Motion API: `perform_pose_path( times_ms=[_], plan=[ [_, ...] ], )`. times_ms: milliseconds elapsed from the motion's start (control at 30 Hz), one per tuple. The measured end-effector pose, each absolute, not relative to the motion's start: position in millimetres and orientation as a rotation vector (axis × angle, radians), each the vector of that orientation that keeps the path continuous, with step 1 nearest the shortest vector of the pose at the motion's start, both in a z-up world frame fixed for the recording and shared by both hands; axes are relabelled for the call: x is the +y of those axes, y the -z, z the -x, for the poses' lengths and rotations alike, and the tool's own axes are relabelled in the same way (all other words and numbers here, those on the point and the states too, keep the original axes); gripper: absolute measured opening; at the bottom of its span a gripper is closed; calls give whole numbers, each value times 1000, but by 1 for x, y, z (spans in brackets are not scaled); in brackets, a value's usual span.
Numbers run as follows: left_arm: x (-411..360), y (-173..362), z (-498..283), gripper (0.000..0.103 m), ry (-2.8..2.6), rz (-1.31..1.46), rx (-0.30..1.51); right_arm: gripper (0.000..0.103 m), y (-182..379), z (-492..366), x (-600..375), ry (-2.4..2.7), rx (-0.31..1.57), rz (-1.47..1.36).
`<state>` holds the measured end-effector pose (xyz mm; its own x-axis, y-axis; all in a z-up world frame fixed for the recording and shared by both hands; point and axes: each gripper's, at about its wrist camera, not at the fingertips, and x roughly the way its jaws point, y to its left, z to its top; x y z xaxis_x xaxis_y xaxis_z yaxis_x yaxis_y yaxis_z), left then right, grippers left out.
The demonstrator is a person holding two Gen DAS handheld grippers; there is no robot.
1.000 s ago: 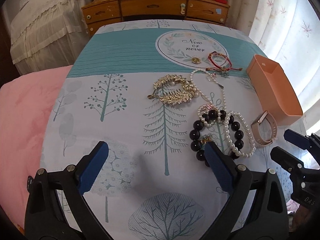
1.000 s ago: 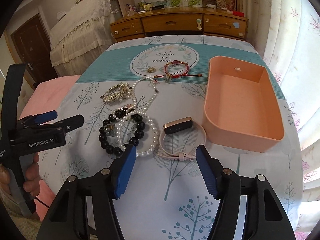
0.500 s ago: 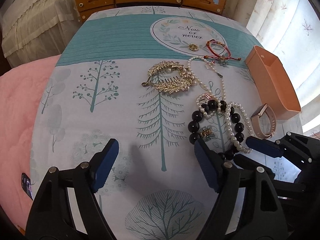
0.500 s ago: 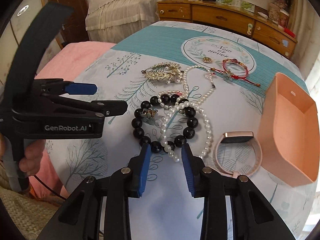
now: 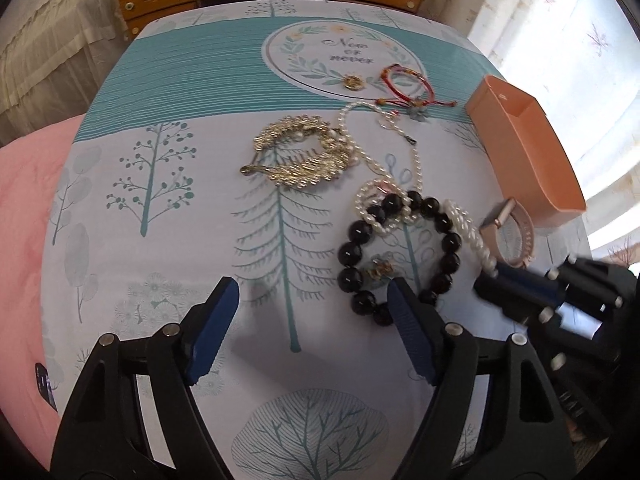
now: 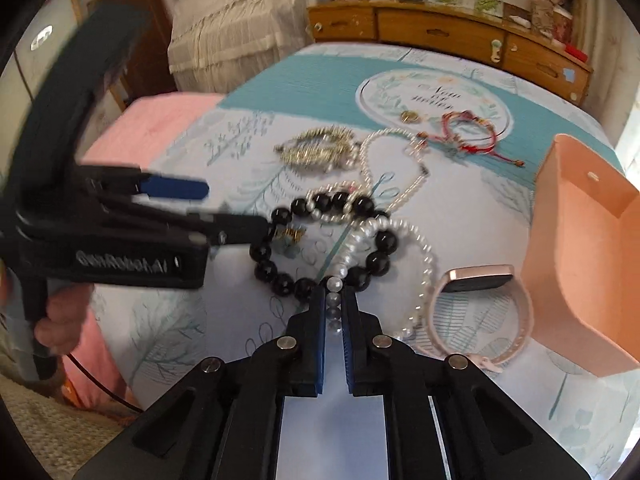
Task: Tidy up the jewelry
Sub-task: 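Reach the right gripper to the white pearl bracelet and grasp it, then grasp the black bead bracelet with the left gripper while the right gripper holds the pearl bracelet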
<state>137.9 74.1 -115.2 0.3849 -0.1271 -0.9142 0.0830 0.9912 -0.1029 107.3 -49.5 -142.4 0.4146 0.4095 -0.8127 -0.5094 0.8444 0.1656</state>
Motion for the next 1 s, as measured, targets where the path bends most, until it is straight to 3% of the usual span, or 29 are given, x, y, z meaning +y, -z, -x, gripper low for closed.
perform_pose_path(
  times_ms=[233,367,600,700,867,900,933,1000],
  plan=[
    [40,102,-126,74,236,-73,1119,8,110,-102,-93,-531,870,-39],
    [17,102,-131,53,276,-149,1126,8,93,-103,-119,-482,819,-126],
    [-23,112,-147,52,381,-290,1180,7,69,-95,-158,-436,751,-203],
    [-37,127,-157,37,413,-330,1263,7,68,-91,-169,-423,738,-225],
    [-44,132,-172,32,437,-338,1340,7,70,-83,-187,-407,730,-257],
    [-44,132,-174,26,434,-342,1340,7,71,-81,-190,-404,728,-262],
    [-42,131,-176,12,436,-329,1347,7,72,-80,-193,-404,729,-269],
    [-35,125,-180,12,494,-218,1389,7,74,-78,-196,-400,730,-281]
  ],
)
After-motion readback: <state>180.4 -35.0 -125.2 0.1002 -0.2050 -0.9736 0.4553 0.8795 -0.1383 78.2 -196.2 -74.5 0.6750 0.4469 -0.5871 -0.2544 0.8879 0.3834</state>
